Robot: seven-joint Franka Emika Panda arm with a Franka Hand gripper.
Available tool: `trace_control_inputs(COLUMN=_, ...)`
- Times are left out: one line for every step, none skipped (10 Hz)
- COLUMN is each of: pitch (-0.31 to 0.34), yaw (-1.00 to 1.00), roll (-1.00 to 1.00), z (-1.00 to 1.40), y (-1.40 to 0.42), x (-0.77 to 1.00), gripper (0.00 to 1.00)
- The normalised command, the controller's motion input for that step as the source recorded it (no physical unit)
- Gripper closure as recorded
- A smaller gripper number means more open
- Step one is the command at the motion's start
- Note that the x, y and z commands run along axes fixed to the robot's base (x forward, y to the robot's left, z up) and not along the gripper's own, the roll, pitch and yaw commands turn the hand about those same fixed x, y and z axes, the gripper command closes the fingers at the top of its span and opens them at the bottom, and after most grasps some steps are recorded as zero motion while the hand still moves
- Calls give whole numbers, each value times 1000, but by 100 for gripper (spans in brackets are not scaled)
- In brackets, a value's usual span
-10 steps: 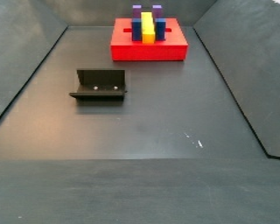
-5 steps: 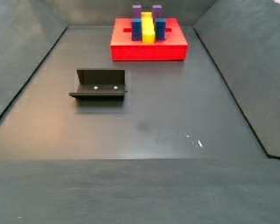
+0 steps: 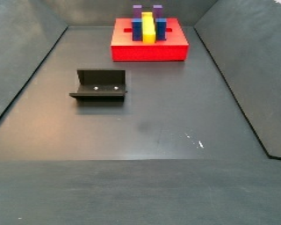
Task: Pick up the green object. Move up. Place the green object on the fixture. Regrasp the green object. Move to above the board. Insert the green object.
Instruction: Move to above the board, then insert the green object.
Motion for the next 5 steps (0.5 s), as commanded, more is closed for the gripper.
trace_control_inputs(pitch=-4, yaw=-12, roll=-439, z=7, y=14, x=-80, gripper=100)
trace_control_inputs(pitch=-23, yaw=-9, roll=-293, z=0, y=11, x=-60, gripper=100)
trace_control_inputs(pitch=-21, yaw=0, roll=-61, z=-417, y=-74, x=346, gripper=100)
trace_control_inputs(pitch=-131, yaw=0, roll=-130, z=-791, y=-74, x=411, gripper=100)
trace_control_inputs(pitch=-86, yaw=26, roll=-121, z=-869, y=-151, x=326, gripper=100)
